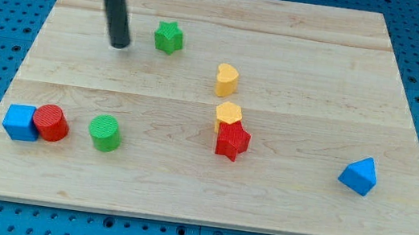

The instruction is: Move the green star to the top of the yellow heart

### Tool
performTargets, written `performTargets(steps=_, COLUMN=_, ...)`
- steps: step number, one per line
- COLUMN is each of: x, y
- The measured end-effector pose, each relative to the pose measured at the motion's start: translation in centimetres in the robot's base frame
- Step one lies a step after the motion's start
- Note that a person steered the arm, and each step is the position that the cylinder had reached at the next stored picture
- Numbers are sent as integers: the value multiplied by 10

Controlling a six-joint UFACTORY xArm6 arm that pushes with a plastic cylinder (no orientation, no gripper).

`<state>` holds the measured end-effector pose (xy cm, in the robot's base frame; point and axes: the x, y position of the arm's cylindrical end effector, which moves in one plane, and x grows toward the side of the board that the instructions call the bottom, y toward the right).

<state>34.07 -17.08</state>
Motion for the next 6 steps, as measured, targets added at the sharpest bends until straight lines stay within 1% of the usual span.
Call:
performTargets(steps=1, x=-35, y=46)
performTargets(steps=2, x=-41, y=109)
performTargets(steps=3, x=-40, y=120)
performTargets(steps=4, x=-19, y=69)
performTargets(steps=5, x=-9, y=95)
performTargets(steps=6, x=-11, y=131)
